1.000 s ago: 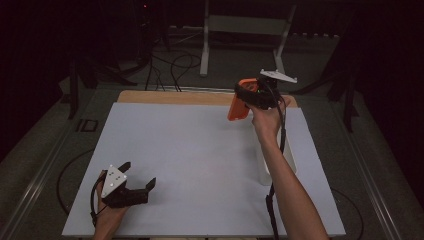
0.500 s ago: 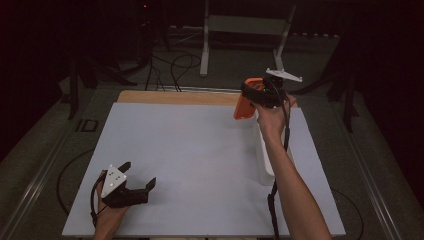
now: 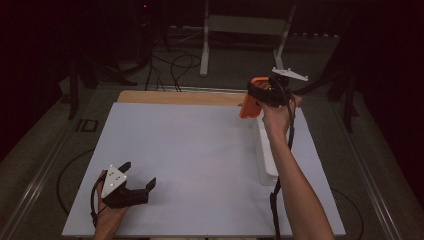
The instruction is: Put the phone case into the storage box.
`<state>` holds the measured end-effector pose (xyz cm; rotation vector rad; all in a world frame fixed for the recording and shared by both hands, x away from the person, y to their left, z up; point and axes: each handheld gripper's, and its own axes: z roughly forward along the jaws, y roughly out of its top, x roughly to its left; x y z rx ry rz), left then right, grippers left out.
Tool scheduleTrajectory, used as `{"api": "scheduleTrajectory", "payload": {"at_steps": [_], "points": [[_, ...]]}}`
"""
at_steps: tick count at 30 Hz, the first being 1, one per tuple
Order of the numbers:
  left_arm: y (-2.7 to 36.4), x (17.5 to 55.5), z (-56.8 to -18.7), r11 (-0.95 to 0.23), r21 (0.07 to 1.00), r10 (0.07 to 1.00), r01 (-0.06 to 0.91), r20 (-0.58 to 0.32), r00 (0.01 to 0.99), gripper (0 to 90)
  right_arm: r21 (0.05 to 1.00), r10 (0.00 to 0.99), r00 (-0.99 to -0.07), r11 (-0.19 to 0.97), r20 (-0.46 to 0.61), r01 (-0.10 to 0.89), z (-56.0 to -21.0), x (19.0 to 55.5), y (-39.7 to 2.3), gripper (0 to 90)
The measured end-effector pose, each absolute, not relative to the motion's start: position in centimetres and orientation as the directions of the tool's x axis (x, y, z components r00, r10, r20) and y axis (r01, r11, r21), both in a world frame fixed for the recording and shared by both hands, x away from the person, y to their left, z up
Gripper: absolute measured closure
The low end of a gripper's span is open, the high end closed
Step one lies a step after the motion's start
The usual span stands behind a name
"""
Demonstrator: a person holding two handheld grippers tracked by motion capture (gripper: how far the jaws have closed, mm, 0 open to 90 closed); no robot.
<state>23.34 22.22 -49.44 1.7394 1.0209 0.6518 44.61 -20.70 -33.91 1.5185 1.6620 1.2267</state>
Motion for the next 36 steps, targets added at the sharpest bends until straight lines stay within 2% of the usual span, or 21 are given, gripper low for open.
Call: {"api": "scheduleTrajectory", "payload": {"at_steps": [36], "points": [[22.1, 23.3, -49.4, -0.171, 0.925, 0.864, 0.340, -0.025, 0.503, 0.3, 0.881, 0.988, -0.108, -0.048, 0.112, 0.471, -34.5, 45.5, -23.0, 16.5]]}}
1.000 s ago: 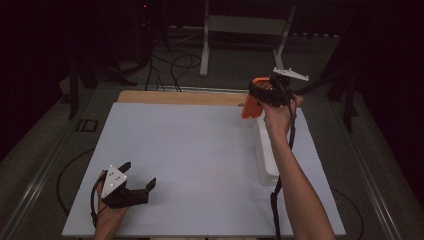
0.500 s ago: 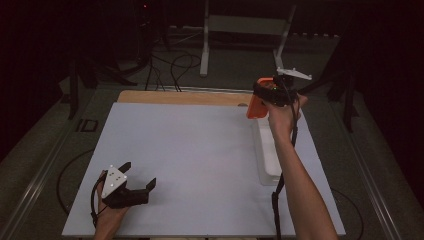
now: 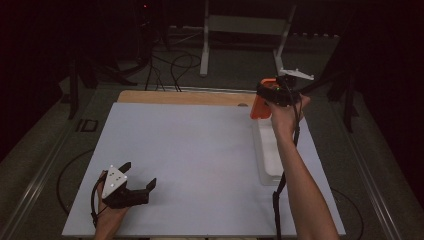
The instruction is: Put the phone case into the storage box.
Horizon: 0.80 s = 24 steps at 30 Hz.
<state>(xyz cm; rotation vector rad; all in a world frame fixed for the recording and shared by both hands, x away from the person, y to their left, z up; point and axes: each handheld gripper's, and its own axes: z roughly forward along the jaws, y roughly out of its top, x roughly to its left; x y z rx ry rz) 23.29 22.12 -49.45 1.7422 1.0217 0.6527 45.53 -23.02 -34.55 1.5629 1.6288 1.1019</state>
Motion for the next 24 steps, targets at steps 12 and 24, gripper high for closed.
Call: {"api": "scheduleTrajectory", "payload": {"at_steps": [12, 24], "points": [[22.1, 23.3, -49.5, -0.171, 0.924, 0.865, 0.341, -0.025, 0.501, 0.3, 0.879, 0.992, -0.078, -0.048, 0.096, 0.474, -34.9, 45.8, -23.6, 16.5], [22.1, 23.2, -49.4, -0.173, 0.924, 0.866, 0.340, -0.022, 0.500, 0.3, 0.880, 0.996, -0.052, -0.040, 0.073, 0.474, -35.3, 45.9, -24.1, 16.5]]}}
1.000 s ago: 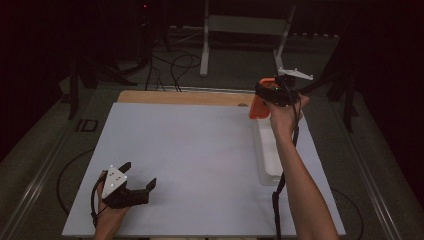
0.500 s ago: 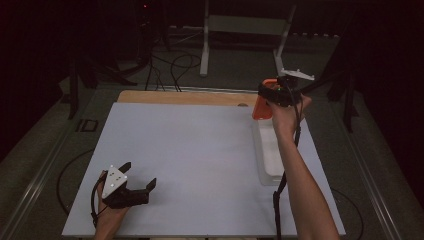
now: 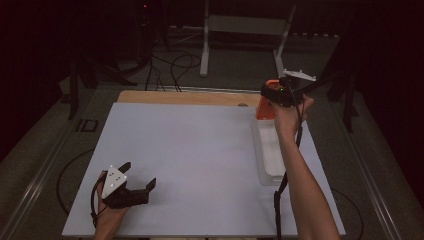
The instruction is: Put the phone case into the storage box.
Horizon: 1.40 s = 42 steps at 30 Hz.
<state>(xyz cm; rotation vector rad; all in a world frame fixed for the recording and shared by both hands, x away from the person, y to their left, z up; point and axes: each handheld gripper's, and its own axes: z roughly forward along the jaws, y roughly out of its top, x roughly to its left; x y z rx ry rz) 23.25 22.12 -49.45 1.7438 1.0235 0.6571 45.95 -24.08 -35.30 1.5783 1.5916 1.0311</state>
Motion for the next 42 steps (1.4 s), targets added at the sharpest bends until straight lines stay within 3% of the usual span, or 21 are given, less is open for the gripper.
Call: {"api": "scheduleTrajectory", "payload": {"at_steps": [42], "points": [[22.2, 23.2, -49.4, -0.168, 0.926, 0.869, 0.338, -0.023, 0.495, 0.3, 0.870, 0.997, 0.001, -0.065, 0.074, 0.489, -38.1, 46.8, -25.2, 16.4]]}}
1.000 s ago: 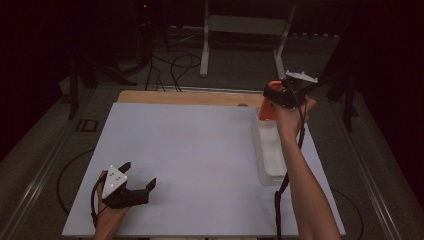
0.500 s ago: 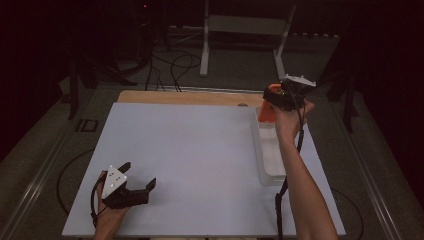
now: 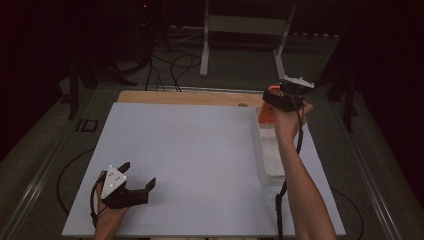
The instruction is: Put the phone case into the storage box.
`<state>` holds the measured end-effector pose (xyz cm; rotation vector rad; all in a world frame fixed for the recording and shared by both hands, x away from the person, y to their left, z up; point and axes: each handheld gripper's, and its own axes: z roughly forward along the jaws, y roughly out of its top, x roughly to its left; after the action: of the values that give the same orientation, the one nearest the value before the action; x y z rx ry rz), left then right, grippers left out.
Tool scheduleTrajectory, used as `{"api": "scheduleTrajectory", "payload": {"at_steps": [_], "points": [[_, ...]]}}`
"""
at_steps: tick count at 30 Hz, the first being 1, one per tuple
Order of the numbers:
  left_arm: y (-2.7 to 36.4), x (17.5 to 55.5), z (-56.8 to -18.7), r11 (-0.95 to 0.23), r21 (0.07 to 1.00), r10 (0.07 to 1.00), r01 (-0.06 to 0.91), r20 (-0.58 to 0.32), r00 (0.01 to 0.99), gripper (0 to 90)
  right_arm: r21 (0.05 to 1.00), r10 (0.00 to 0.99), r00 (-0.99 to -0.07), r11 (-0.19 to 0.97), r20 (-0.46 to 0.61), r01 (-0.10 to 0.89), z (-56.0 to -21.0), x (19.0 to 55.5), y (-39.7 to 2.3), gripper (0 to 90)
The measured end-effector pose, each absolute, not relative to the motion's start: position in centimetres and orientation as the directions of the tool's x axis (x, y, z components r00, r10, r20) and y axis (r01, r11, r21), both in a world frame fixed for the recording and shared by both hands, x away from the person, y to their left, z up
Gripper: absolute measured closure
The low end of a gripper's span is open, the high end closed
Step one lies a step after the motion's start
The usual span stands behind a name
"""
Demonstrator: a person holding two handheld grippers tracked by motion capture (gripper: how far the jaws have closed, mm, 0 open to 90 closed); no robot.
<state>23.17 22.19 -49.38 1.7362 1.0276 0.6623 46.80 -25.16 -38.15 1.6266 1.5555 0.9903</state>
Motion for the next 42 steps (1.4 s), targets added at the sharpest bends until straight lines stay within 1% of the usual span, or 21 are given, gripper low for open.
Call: {"api": "scheduleTrajectory", "payload": {"at_steps": [21, 42], "points": [[22.3, 23.2, -49.4, -0.169, 0.926, 0.869, 0.338, -0.021, 0.494, 0.3, 0.861, 0.999, 0.008, -0.049, 0.052, 0.507, -40.3, 47.3, -24.8, 16.3], [22.2, 23.2, -49.4, -0.172, 0.925, 0.869, 0.338, -0.019, 0.495, 0.3, 0.848, 0.998, 0.011, -0.054, 0.057, 0.526, -42.1, 47.4, -25.1, 16.3]]}}
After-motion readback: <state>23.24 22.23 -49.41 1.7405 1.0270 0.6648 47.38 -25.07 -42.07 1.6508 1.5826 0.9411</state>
